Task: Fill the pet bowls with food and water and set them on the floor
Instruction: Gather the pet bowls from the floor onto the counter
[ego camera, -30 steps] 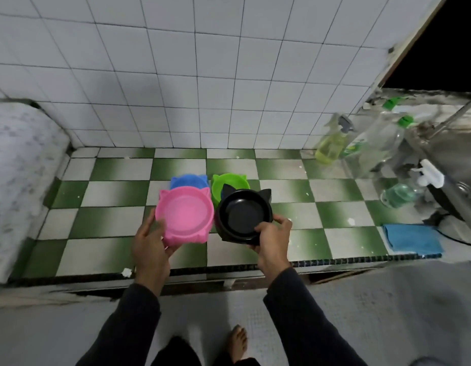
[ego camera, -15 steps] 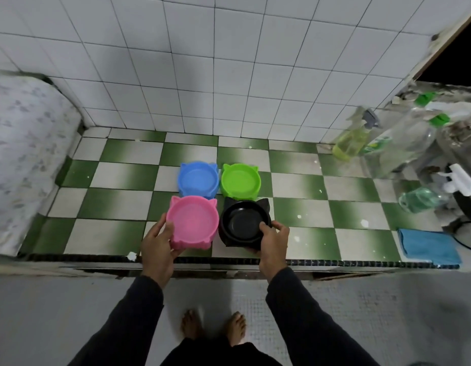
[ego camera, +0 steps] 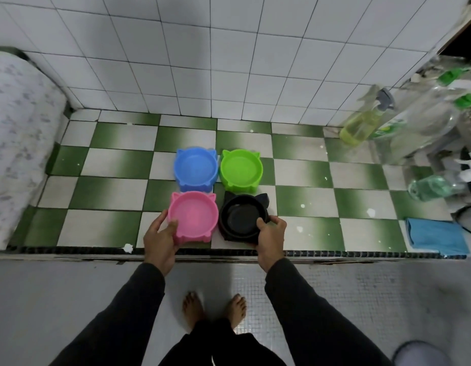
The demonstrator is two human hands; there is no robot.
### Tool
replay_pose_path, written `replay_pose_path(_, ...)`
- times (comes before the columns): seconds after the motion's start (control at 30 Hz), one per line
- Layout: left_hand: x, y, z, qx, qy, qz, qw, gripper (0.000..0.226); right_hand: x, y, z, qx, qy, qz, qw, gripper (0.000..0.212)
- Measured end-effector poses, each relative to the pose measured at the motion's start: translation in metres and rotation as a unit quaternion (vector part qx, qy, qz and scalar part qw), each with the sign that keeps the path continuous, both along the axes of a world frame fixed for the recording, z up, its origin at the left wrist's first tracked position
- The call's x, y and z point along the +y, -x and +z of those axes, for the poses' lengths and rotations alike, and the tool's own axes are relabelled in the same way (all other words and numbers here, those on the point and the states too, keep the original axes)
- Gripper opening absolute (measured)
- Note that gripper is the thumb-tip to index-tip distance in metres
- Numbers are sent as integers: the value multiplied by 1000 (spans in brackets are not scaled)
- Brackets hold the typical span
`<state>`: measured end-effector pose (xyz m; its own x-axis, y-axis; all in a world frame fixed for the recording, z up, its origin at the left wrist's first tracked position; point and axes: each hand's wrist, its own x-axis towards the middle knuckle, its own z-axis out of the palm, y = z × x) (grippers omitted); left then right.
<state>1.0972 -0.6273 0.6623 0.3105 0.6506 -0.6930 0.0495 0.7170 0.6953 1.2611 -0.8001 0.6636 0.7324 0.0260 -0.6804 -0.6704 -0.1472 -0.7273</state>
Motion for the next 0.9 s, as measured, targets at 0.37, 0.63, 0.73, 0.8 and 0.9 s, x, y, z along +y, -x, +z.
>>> replay_pose_path(0.37,6,-6,-7,175,-166,-109,964,44,2,-11,-5,-108,148,104,978,31)
replay_pose_path(0.63,14,-9,-8,246,-215,-168,930,34,1,-24,-5,-151,246,176,941,27)
replay_pose_path(0.73,15,-12,-7,268,-221,-175,921,32,-1,-27,-3,-156,259,194,933,24)
replay_pose_path(0.8,16,-14,-5,284,-229,-176,914,33,-1,-28,-3,-168,261,205,928,20)
replay_pose_path(0.9,17,-19,-1,308,-236,-179,904,37,-2,-30,-3,-183,272,221,918,19)
